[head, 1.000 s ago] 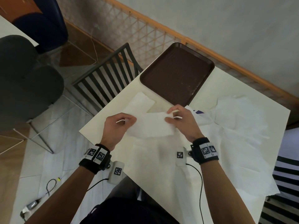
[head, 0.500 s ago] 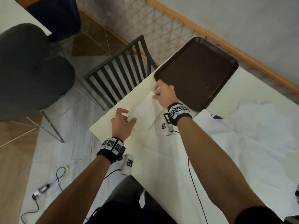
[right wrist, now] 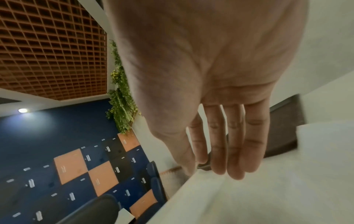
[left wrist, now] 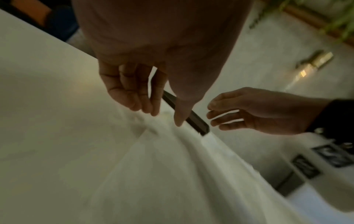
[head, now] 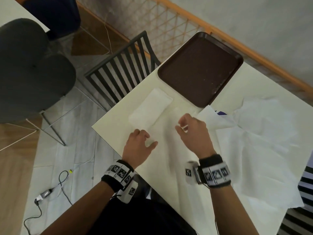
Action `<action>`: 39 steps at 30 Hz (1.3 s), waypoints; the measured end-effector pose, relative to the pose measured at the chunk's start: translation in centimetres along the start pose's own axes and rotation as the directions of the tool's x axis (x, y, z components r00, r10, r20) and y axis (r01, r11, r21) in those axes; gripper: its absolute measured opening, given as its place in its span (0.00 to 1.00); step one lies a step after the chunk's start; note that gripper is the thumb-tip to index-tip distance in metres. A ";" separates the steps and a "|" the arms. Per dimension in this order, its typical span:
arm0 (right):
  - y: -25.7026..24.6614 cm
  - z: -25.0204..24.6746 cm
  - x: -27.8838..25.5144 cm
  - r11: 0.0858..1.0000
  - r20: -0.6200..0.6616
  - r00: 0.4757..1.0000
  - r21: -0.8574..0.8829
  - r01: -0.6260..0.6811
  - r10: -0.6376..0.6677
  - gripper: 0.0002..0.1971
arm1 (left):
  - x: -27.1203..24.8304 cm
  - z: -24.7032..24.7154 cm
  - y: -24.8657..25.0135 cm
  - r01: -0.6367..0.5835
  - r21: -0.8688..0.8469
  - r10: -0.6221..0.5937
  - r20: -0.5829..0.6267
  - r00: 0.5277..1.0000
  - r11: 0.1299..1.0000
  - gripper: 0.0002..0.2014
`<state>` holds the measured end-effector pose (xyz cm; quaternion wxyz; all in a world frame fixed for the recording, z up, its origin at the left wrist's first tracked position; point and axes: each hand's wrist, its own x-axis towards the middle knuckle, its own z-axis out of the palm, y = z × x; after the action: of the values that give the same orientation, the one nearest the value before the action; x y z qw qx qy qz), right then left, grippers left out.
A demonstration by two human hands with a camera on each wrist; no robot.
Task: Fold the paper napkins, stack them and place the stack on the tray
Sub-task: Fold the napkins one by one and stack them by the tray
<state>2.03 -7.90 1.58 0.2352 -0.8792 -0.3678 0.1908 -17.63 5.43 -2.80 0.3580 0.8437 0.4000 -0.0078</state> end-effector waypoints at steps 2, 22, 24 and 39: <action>1.8 0.5 -3.6 0.996 0.019 0.996 -0.014 -0.092 0.092 0.10 | -0.9 1.4 -0.2 0.029 0.014 -0.029 0.040 0.999 0.999 0.23; 5.2 4.9 -11.2 0.916 -0.029 0.936 0.221 -0.336 0.350 0.20 | -2.2 0.2 2.2 0.259 -0.359 -0.215 0.156 0.964 0.897 0.25; 5.2 4.7 -11.4 0.895 -0.048 0.925 0.278 -0.349 0.376 0.20 | -2.7 -0.8 2.4 0.246 -0.417 -0.198 0.155 0.968 0.875 0.24; 2.7 -1.9 -12.9 0.506 0.071 0.951 0.833 -0.223 0.302 0.12 | -3.9 -6.2 2.5 -0.028 -0.714 0.015 -0.024 1.000 0.700 0.11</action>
<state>-4.00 -19.60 3.79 0.6065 -0.7143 -0.0855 0.3385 -20.27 5.56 4.43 0.6535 0.6438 0.3650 0.1589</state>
